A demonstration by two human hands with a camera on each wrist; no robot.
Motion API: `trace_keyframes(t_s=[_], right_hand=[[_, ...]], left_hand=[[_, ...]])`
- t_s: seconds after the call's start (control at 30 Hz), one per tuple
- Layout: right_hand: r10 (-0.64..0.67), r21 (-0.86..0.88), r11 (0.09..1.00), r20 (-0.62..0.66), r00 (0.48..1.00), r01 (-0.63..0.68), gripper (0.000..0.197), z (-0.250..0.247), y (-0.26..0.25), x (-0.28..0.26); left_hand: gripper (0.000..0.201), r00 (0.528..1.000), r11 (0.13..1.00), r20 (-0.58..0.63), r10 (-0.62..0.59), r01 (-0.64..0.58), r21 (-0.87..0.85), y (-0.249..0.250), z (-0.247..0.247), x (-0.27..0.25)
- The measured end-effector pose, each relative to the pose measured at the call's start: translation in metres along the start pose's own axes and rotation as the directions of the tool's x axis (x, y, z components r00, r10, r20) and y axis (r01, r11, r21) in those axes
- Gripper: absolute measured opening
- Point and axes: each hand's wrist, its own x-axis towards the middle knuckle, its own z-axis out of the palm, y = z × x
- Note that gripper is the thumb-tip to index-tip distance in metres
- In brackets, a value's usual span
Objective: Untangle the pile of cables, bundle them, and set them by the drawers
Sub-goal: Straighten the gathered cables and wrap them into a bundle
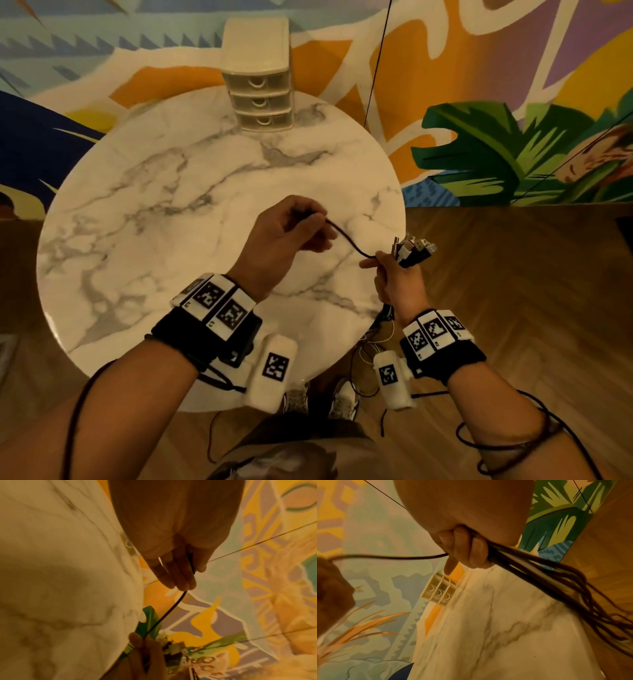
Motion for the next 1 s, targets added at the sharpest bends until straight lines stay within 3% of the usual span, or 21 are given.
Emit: trace_keyframes(t_s=[0.13, 0.27, 0.33, 0.43, 0.5, 0.67, 0.8, 0.9, 1.0], right_hand=[[-0.072, -0.181, 0.981, -0.022, 0.997, 0.067, 0.036, -0.016, -0.003, -0.007], [-0.228, -0.268, 0.948, -0.2, 0.953, 0.171, 0.038, -0.037, -0.018, -0.022], [-0.295, -0.23, 0.941, -0.211, 0.932, 0.246, 0.036, -0.042, -0.032, -0.035], [-0.38, -0.169, 0.919, -0.127, 0.916, 0.357, 0.026, -0.047, -0.052, -0.054], [-0.388, -0.118, 0.918, -0.069, 0.919, 0.378, 0.032, -0.048, -0.061, -0.059], [-0.384, -0.044, 0.923, -0.117, 0.916, 0.381, 0.035, -0.064, -0.073, -0.069], [-0.454, -0.105, 0.887, -0.016, 0.891, 0.45, 0.028, -0.073, -0.074, -0.076], [-0.558, -0.181, 0.812, 0.044, 0.829, 0.556, 0.04, -0.075, -0.077, -0.08], [-0.579, -0.269, 0.772, 0.073, 0.812, 0.575, 0.04, -0.078, -0.077, -0.084]], left_hand=[[0.016, 0.979, 0.995, 0.197, 0.054, -0.07, 0.075, 0.016, 0.03, 0.001], [0.012, 0.969, 0.917, 0.207, 0.136, -0.202, 0.345, 0.012, 0.051, 0.008], [0.015, 0.962, 0.863, 0.221, 0.16, -0.245, 0.442, 0.009, 0.06, 0.013], [0.02, 0.939, 0.82, 0.281, 0.199, -0.317, 0.476, 0.01, 0.083, 0.016], [0.019, 0.909, 0.788, 0.339, 0.242, -0.387, 0.479, 0.013, 0.097, 0.017], [0.027, 0.837, 0.692, 0.42, 0.35, -0.533, 0.486, 0.02, 0.122, 0.019], [0.026, 0.807, 0.639, 0.454, 0.379, -0.583, 0.503, 0.025, 0.137, 0.019], [0.025, 0.779, 0.636, 0.494, 0.386, -0.613, 0.469, 0.027, 0.147, 0.013], [0.026, 0.753, 0.623, 0.547, 0.366, -0.635, 0.458, 0.028, 0.149, 0.007]])
